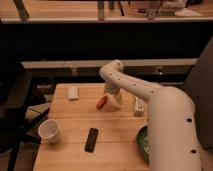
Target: Drag the pepper across the table
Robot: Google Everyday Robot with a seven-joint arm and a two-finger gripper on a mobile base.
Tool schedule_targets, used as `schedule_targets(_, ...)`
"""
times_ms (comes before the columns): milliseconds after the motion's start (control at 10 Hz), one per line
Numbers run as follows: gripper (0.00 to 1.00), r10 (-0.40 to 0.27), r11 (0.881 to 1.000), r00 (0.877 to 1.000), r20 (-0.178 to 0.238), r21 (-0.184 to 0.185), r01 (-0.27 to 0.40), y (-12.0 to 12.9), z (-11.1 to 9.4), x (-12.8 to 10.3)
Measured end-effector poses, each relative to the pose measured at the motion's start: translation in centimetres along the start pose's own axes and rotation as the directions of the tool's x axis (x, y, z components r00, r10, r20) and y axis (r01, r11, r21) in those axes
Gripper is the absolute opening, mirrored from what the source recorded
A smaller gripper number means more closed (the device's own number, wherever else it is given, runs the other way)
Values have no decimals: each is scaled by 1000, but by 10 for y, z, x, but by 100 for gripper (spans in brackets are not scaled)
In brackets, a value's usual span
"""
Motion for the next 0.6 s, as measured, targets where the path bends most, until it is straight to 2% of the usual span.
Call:
schedule_targets(500,80,-38,999,999,29,-12,39,-6,24,-8)
schedule_targets(600,80,-42,999,999,31,-9,43,-8,24,-8)
